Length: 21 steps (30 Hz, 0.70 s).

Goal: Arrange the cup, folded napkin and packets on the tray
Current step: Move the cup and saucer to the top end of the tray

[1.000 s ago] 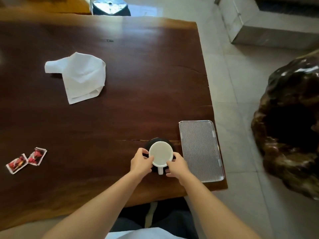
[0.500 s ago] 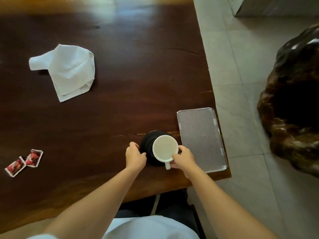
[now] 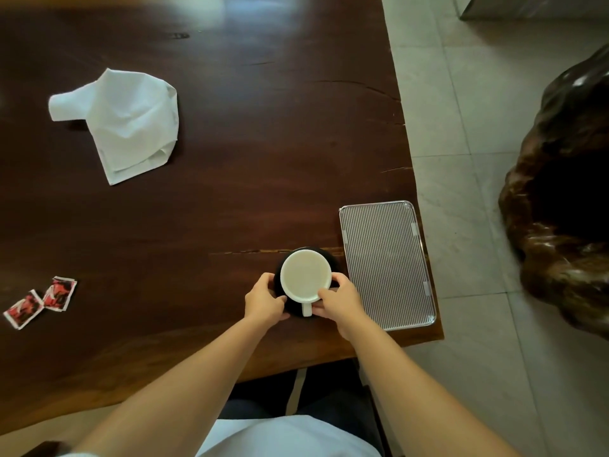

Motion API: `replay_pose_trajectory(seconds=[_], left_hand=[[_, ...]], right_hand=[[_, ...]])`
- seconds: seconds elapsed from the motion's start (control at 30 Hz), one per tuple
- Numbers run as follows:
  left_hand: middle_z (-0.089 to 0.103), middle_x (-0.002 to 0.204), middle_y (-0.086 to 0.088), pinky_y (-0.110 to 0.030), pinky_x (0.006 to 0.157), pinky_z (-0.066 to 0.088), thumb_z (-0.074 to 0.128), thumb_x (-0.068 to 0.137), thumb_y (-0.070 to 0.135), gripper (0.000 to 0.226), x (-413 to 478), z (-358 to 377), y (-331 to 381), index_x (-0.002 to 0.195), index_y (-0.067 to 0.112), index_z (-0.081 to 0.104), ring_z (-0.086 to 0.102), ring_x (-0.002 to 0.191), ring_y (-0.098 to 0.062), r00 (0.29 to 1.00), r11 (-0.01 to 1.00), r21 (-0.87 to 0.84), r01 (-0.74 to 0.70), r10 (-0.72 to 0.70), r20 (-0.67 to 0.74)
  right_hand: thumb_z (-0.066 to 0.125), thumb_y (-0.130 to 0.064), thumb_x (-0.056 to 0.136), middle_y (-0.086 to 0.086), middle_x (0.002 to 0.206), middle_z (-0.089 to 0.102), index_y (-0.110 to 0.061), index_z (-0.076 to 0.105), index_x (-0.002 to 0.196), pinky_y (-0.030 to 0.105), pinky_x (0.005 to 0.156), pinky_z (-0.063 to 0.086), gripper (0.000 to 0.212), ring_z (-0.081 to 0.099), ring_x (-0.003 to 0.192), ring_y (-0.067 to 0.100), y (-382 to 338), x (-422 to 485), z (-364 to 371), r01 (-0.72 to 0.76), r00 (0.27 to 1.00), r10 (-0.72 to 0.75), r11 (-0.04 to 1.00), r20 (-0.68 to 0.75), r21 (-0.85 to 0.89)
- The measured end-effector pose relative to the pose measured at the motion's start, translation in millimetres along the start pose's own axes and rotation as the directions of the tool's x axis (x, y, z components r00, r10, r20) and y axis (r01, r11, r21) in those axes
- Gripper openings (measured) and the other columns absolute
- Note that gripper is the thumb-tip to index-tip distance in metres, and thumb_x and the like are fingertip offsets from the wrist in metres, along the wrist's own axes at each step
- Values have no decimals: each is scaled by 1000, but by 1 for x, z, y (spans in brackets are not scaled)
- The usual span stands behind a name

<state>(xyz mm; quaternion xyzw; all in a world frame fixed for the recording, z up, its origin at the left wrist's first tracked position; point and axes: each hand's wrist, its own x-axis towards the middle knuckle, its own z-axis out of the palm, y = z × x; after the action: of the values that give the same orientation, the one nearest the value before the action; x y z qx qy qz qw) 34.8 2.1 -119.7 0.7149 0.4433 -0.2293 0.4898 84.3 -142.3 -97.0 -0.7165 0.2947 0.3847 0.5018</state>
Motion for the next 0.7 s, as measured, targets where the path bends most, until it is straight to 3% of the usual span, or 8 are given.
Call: replay_pose_trajectory(seconds=[0.37,0.53,0.63,0.7], left_hand=[[60,91,-3,-36,64,64,70,89,-2,32,0,-4,8,105,22,56,67,96,-30,996,995,-27,93,-93,3],[62,100,-6,-32,59,62,68,91,-1,34,-1,-8,11,114,21,56,67,97,-28,990,989,-59,138,-136,39],[61,109,-4,-38,81,61,63,96,12,27,0,-10,15,120,19,55,63,101,-24,998,1000,-6,25,-26,-54],[64,114,-4,-38,87,59,57,99,24,21,-3,-10,22,119,18,58,63,99,-20,987,996,-3,-90,88,-136]], right_hand=[[58,-2,93,7,125,55,-28,50,118,48,80,62,37,60,115,32,9,-7,-1,-49,998,49,999,-28,3],[56,-10,93,3,122,58,-25,47,138,44,90,58,49,63,107,24,6,-5,-9,2,1000,0,984,10,-178],[58,-11,91,1,123,60,-26,44,145,43,95,56,57,61,111,23,5,-6,-12,79,997,-79,959,10,-273],[58,-9,91,0,121,60,-24,46,144,37,90,56,56,59,112,22,4,-8,-13,127,991,-132,940,6,-317]])
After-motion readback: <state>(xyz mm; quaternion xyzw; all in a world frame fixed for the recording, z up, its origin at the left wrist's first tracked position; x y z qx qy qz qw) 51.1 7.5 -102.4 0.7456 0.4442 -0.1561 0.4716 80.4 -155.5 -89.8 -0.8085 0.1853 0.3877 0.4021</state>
